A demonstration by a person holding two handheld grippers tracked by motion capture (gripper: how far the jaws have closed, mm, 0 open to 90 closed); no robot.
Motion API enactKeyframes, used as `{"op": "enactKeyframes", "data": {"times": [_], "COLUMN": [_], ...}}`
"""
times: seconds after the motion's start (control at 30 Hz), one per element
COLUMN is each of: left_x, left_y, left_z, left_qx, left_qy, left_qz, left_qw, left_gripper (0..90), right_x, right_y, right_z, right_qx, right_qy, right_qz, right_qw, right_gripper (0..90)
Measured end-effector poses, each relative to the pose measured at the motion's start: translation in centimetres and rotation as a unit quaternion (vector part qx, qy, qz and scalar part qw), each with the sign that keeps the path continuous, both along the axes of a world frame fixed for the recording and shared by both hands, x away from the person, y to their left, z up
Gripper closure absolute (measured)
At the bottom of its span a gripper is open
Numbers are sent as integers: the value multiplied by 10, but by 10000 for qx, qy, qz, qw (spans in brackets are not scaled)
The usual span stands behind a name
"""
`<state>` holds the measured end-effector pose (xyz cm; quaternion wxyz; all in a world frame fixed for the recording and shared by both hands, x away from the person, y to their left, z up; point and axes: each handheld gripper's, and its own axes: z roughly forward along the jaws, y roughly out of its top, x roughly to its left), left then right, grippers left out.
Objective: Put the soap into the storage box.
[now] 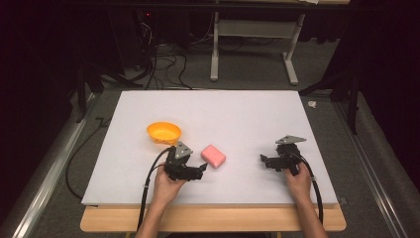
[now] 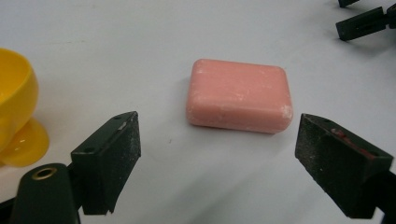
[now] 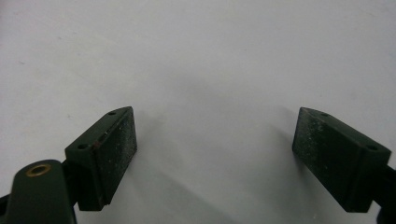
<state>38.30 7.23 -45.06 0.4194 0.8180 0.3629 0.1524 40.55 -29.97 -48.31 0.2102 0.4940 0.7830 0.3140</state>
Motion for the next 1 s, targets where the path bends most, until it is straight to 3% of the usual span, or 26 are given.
{"op": "enactKeyframes", "data": {"times": [0.23,0.37,0.57,0.87,1.0], "left_x": [3,5,9,25,31], "left_y": [-13,-20,-31,-46,-50], "left_z": [3,4,5,-11,-17], "left_qx": [-15,35,9,211,93], "left_qy": [26,6,-43,157,262], "left_qz": [-97,-137,-195,-85,-91], "left_qw": [9999,9999,9998,9996,9996], "left_gripper": [141,42,25,4,3], "right_x": [0,0,0,0,0], "right_y": [0,0,0,0,0], "right_z": [0,0,0,0,0], "right_qx": [-5,-8,-8,-9,-11], "right_qy": [-6,-9,-9,-10,-11], "right_qz": [-1,2,2,3,2], "right_qw": [10000,10000,10000,10000,10000], "right_gripper": [145,145,144,145,144]}}
